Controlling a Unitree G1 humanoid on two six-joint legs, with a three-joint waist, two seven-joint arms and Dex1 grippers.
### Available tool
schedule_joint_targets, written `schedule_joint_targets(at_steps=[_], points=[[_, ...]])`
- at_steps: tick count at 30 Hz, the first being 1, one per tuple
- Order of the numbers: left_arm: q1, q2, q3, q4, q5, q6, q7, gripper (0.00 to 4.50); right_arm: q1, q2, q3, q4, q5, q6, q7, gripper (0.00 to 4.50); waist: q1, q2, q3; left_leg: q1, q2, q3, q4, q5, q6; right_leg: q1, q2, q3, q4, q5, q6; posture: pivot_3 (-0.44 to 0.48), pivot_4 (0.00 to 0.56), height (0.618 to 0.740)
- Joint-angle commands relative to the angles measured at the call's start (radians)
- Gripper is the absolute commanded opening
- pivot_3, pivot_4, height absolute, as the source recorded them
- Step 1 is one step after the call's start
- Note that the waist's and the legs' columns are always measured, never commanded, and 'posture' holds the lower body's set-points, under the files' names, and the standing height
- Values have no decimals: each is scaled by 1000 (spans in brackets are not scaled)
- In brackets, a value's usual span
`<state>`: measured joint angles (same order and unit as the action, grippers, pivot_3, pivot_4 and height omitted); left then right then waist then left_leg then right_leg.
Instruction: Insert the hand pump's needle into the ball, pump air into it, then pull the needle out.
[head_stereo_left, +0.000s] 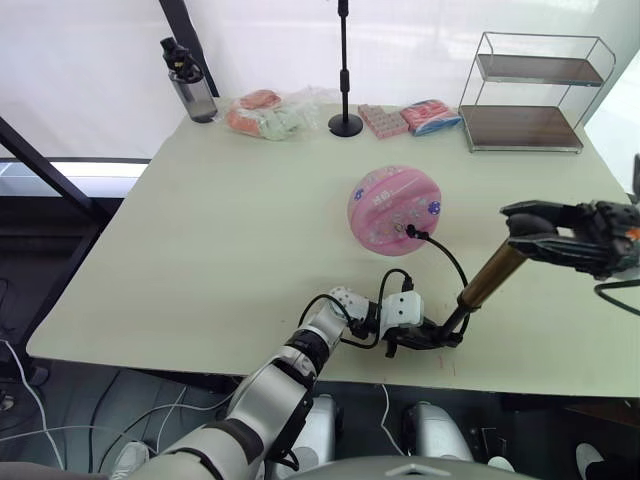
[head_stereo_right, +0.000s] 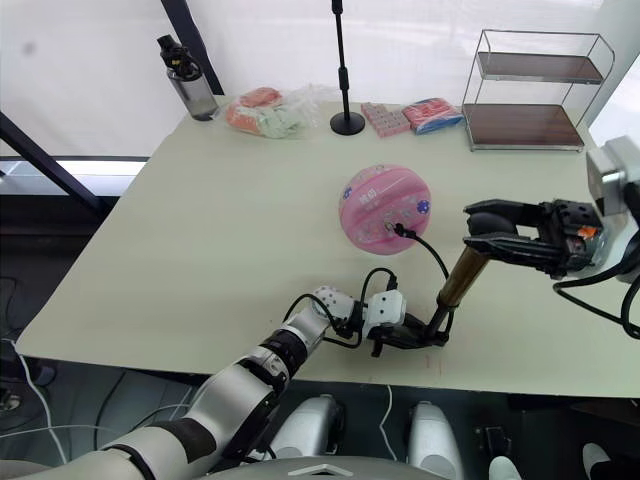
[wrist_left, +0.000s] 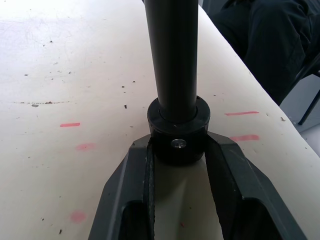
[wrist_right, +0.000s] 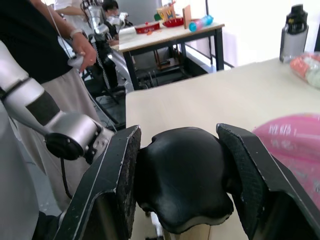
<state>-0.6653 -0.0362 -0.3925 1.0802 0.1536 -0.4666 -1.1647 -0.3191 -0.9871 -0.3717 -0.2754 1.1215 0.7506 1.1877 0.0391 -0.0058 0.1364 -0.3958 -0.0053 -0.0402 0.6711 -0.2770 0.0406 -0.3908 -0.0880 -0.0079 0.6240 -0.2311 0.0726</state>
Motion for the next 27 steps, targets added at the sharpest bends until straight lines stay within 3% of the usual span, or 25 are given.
schedule_joint_targets(at_steps=[1, 11, 22, 27], points=[[29, 2, -37, 47, 45, 18, -12, 1156, -74, -34, -109, 3, 69, 15, -31, 1917, 1, 0, 0, 0, 0, 0, 0, 0, 0, 0, 0, 0, 0, 0, 0, 0, 150, 740], [19, -7, -36, 51, 45, 17, -7, 1156, -106, -36, -126, 9, 85, 58, -44, 1917, 0, 1, 4, -3, -1, 1, 0, 0, 0, -4, -1, 1, 2, 0, 1, 0, 150, 740], [22, 1, -34, 50, 48, 14, -10, 1156, 198, 46, 65, -80, -229, -158, 45, 1917, -6, -3, 1, 2, 0, 1, 0, 0, 0, 0, 1, 0, 3, 0, 1, 0, 150, 740], [19, 4, -34, 51, 47, 14, -10, 1156, 254, 108, 150, -32, -321, -261, 54, 1917, -24, -6, 0, 9, 1, 0, 0, 0, 0, 8, 1, 0, 2, 0, 1, 0, 150, 740]])
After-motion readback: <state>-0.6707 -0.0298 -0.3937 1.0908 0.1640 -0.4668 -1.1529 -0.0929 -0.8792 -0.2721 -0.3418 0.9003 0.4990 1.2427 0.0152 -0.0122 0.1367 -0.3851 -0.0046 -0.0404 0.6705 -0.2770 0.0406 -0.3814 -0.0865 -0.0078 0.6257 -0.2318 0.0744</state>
